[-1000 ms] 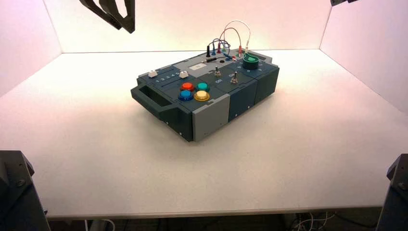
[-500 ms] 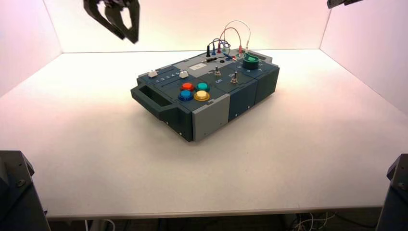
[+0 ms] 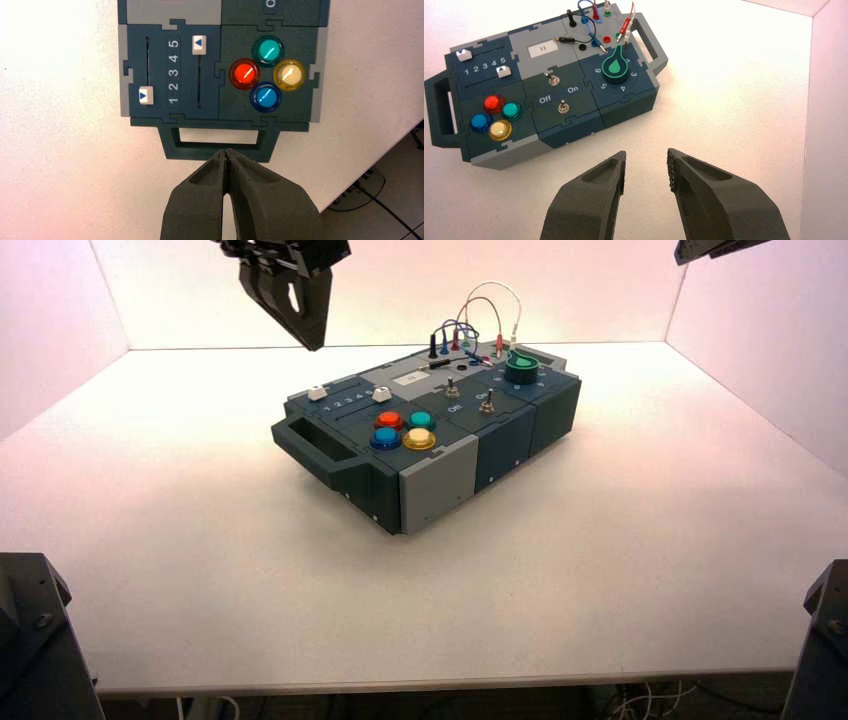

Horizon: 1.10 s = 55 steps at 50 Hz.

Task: Push the blue button with the left gripper.

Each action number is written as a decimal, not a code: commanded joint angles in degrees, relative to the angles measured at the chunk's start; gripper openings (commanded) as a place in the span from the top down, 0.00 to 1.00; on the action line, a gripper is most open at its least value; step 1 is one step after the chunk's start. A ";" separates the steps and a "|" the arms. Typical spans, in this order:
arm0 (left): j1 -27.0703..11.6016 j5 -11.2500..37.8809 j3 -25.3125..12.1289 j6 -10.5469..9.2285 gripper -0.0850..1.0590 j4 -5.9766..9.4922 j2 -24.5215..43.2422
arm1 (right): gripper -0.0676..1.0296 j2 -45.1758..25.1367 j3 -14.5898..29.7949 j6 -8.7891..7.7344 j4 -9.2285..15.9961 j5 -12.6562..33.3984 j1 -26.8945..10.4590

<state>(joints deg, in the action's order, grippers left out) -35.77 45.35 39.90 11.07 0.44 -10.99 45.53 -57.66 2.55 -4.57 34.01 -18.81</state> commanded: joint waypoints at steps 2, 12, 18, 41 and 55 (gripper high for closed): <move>-1.14 0.79 -3.69 0.79 0.95 0.00 2.90 | 0.53 0.00 0.88 0.00 0.09 -0.44 -0.26; -4.04 1.32 -5.01 1.05 0.95 0.00 8.09 | 0.53 0.00 0.79 -0.09 0.09 -0.44 -0.26; -5.71 0.88 -5.62 1.14 0.95 0.09 10.37 | 0.53 0.09 0.88 -0.09 0.09 -0.44 -0.26; -6.86 -1.14 -7.29 1.41 0.95 0.09 14.68 | 0.53 0.00 0.79 -0.18 0.09 -0.44 -0.26; -9.14 -1.49 -7.47 1.49 0.95 0.35 16.79 | 0.53 0.00 0.88 -0.18 0.09 -0.44 -0.26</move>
<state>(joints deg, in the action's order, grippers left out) -43.95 44.21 33.84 12.22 0.62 6.33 45.62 -57.66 2.37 -4.66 34.01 -18.81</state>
